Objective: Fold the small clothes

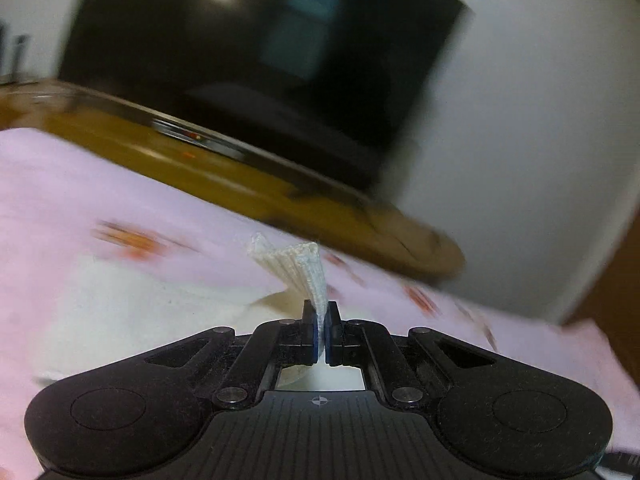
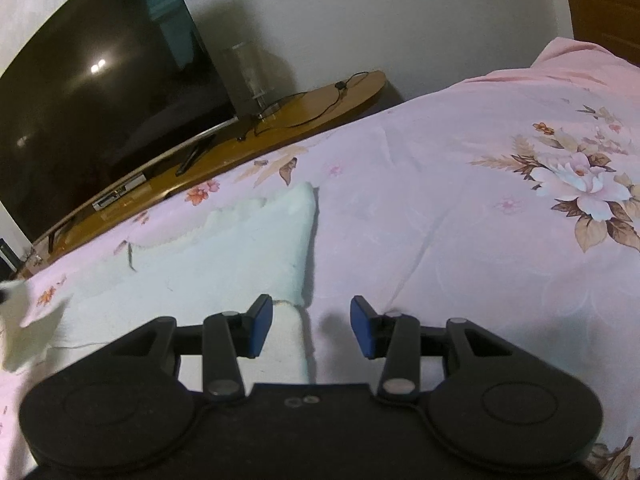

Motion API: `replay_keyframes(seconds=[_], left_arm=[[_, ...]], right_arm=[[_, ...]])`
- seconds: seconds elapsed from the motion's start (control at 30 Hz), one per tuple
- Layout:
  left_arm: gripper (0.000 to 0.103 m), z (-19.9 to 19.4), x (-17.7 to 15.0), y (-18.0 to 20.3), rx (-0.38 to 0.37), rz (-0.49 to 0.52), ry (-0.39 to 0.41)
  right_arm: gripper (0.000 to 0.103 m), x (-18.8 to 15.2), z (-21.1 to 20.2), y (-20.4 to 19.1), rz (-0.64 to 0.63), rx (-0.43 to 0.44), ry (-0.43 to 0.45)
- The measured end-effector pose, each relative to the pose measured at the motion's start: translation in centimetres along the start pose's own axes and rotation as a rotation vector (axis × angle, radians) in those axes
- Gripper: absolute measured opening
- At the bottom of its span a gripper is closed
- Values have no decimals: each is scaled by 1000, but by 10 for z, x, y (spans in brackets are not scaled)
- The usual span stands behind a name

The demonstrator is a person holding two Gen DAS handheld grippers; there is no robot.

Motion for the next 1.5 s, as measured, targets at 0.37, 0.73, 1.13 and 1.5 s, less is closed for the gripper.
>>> replay_keyframes(seconds=[0.37, 0.73, 1.13, 1.5], left_arm=[[58, 13, -74, 114, -98, 262, -96], [58, -49, -46, -45, 240, 107, -59], [58, -17, -63, -63, 255, 61, -92], [58, -10, -62, -62, 253, 68, -101]], right_arm=[[47, 8, -9, 4, 44, 24, -3], [43, -9, 56, -77, 224, 283, -108], [14, -29, 126, -136, 267, 336, -233], [7, 44, 61, -152, 7, 395, 33]])
Point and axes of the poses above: each gripper's, at about its wrist camera, not at the fingertips, and z roughly the way its jaws point, y to its right, x to its top, the point moved 5 cm from there along z, roughly the way its jaws point, and after that the axes turned 8 degrees about y, right-handed, at the moved point
